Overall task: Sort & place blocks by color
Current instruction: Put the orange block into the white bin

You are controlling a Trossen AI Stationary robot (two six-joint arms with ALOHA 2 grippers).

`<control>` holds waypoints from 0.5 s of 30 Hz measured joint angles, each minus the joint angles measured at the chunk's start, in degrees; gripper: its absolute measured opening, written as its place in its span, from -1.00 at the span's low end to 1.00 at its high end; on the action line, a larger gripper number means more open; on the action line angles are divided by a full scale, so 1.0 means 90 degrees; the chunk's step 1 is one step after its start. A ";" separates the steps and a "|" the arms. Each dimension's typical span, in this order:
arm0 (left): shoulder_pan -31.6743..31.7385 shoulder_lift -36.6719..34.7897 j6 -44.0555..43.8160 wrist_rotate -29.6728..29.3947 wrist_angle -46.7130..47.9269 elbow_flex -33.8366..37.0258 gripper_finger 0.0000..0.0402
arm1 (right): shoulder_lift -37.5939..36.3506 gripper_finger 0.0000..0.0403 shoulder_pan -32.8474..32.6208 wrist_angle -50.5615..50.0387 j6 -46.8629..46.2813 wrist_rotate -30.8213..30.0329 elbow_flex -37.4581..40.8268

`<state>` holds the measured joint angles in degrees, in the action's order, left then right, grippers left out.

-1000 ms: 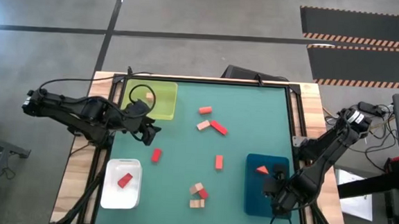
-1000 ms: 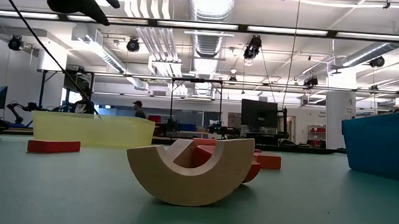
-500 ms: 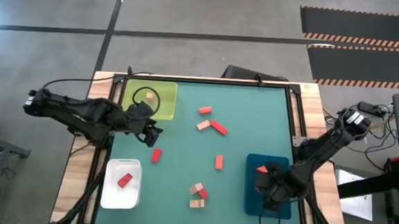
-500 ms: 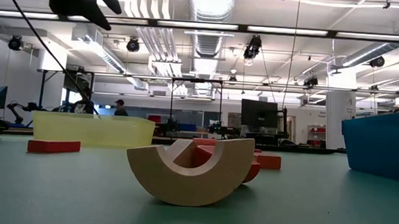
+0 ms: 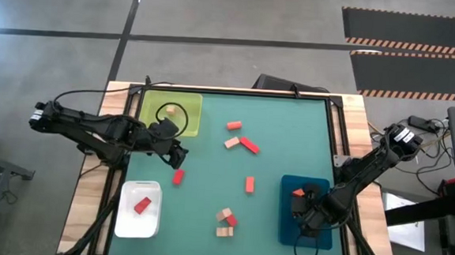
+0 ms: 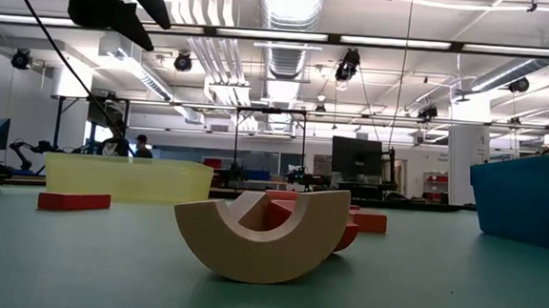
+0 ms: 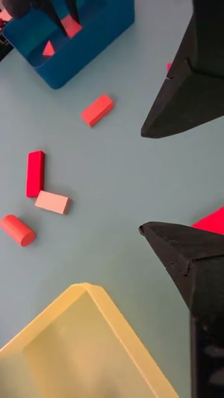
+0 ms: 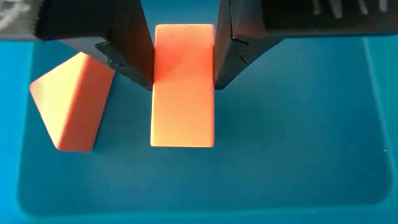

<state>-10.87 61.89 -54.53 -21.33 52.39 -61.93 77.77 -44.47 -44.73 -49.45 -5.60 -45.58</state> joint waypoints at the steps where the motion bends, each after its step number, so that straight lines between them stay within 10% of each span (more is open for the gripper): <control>1: 0.0000 0.0000 -0.0081 0.0021 -0.0007 0.0000 0.08 | 0.0001 -0.38 0.0000 0.0041 0.0000 0.0000 0.0020; 15: -0.0002 0.0000 -0.0907 0.0357 -0.0163 0.0000 0.08 | 0.0001 -0.13 0.0000 0.0061 0.0010 0.0001 0.0027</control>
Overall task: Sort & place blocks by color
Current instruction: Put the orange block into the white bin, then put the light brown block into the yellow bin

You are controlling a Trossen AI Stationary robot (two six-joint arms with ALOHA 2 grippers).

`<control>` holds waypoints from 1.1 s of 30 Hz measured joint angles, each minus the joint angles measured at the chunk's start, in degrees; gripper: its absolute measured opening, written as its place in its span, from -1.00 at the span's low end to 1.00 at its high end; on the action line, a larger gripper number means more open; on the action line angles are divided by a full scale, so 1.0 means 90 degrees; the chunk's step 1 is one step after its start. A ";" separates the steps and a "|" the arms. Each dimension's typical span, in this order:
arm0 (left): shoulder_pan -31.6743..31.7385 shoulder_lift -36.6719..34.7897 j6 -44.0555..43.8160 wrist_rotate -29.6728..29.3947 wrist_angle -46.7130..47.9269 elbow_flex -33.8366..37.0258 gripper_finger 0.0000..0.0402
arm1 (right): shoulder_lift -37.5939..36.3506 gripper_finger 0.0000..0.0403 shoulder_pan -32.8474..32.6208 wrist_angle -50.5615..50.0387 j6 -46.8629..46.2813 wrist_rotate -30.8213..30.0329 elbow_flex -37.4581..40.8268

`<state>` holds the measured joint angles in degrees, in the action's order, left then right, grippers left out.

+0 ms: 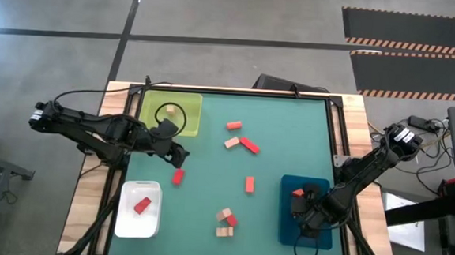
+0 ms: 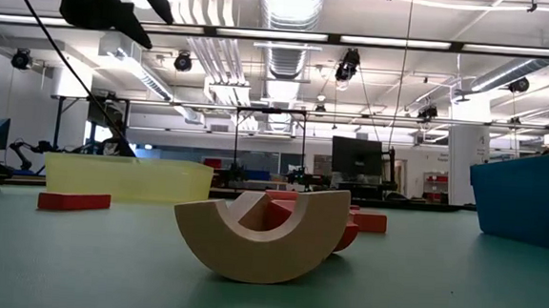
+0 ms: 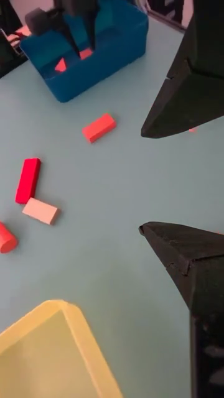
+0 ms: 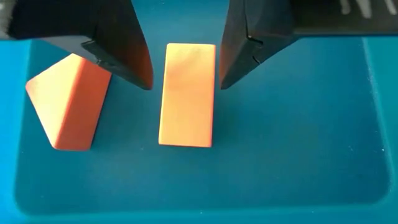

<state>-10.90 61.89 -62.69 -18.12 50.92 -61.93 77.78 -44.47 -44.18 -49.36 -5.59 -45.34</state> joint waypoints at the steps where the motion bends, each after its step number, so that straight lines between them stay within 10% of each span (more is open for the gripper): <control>1: 0.0000 0.0000 -0.0008 0.0039 -0.0072 0.0000 0.08 | 0.0000 -0.11 0.0000 0.0000 0.0000 0.0000 0.0000; 15: 0.0090 0.0110 0.0005 0.0191 -0.2249 -0.0142 0.08 | -0.0508 -0.09 0.0022 -0.0809 -0.0104 -0.0157 -0.1027; 33: 0.1165 0.1994 0.1207 0.1471 -0.1708 -0.1654 0.08 | -0.1263 -0.39 0.0653 -0.1856 -0.0061 -0.3680 -0.2564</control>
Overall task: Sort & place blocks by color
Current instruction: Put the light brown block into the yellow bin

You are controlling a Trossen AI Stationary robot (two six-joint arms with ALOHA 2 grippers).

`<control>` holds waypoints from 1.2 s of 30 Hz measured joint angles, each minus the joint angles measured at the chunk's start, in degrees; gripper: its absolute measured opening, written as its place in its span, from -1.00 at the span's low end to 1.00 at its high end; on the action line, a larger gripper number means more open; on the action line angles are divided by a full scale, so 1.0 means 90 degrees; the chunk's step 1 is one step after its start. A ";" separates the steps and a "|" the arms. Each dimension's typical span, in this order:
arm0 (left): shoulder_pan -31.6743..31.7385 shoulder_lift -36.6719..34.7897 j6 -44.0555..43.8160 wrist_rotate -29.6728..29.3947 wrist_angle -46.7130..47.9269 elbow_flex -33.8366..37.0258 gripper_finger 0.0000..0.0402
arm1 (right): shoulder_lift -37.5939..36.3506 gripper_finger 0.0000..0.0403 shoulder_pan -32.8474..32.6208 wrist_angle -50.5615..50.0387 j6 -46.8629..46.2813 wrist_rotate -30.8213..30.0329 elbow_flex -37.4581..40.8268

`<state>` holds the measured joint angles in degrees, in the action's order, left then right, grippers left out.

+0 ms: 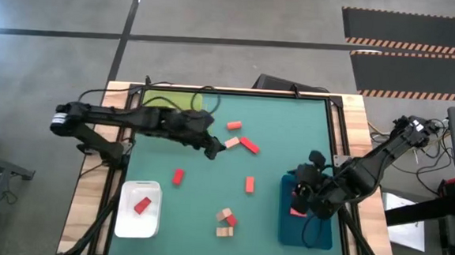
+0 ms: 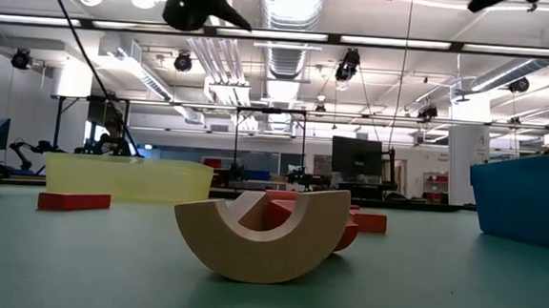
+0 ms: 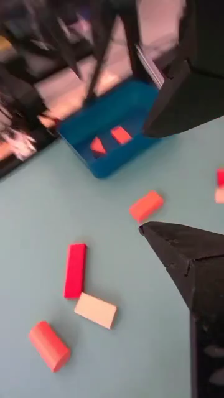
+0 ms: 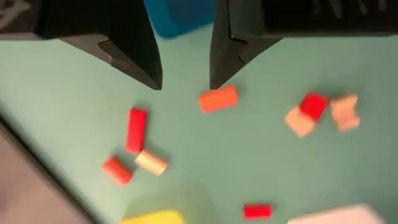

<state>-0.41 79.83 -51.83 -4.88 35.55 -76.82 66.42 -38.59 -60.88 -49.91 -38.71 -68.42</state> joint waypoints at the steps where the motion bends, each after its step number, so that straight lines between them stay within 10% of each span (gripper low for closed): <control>1: 0.0047 0.0164 0.0197 0.0089 0.0149 -0.0124 0.08 | -0.0040 -0.40 0.0017 -0.0009 -0.0002 -0.0132 -0.0012; 16: 0.0277 0.2020 0.5288 0.0456 0.0660 -0.0878 0.08 | -0.0386 -0.56 0.0032 -0.0013 -0.0163 -0.1874 -0.0020; 36: 0.1324 0.3767 0.5497 0.0294 -0.0686 -0.0732 0.08 | -0.0365 -0.63 0.0032 -0.0012 -0.0629 -0.2214 0.0053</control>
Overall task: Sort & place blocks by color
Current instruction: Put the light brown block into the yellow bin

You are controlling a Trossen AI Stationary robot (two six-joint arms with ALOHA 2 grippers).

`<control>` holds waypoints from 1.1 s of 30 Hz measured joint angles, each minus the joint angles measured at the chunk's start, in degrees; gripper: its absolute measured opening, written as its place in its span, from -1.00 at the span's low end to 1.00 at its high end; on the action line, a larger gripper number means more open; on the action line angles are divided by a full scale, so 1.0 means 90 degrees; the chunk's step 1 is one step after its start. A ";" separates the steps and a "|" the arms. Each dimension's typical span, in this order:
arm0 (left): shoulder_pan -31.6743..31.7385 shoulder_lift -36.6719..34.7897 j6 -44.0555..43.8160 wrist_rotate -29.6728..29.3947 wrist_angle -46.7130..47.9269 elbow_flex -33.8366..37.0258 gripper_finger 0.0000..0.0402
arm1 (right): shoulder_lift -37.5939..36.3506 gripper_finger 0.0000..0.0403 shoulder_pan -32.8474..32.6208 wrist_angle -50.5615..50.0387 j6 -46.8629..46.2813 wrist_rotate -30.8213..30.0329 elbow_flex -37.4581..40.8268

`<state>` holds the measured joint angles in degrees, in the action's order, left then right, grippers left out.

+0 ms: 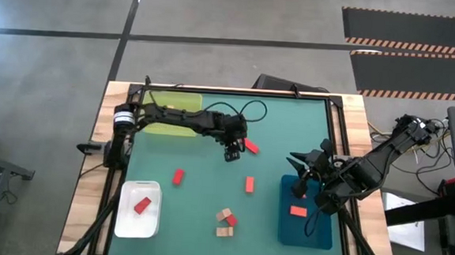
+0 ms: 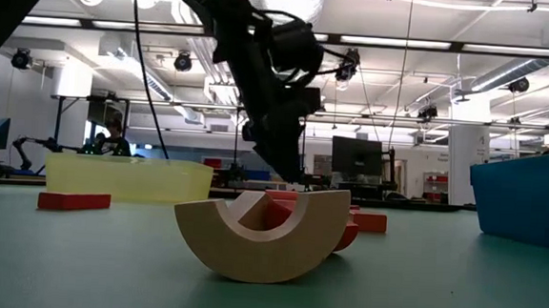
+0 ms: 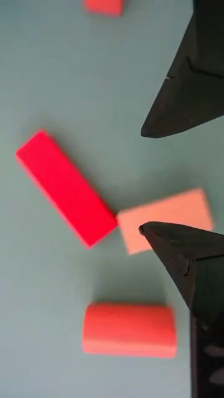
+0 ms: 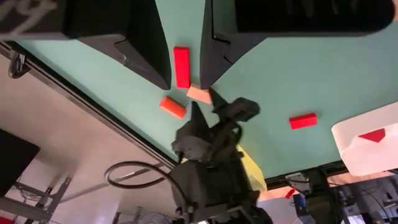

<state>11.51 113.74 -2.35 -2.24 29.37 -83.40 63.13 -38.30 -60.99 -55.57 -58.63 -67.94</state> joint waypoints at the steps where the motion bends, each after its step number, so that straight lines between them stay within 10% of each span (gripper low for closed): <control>1: 0.0064 0.0014 0.0002 0.0000 -0.0085 0.0029 0.08 | 0.0000 -0.63 0.0000 0.0001 0.0000 -0.0004 0.0000; 33: 0.0389 0.0070 0.0136 0.0248 -0.1102 0.0979 -0.01 | 0.0000 -0.69 0.0095 0.0000 -0.0039 -0.0206 0.0027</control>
<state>15.00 114.36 -1.13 -0.01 19.45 -74.59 63.13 -37.45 -60.99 -55.92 -60.49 -67.70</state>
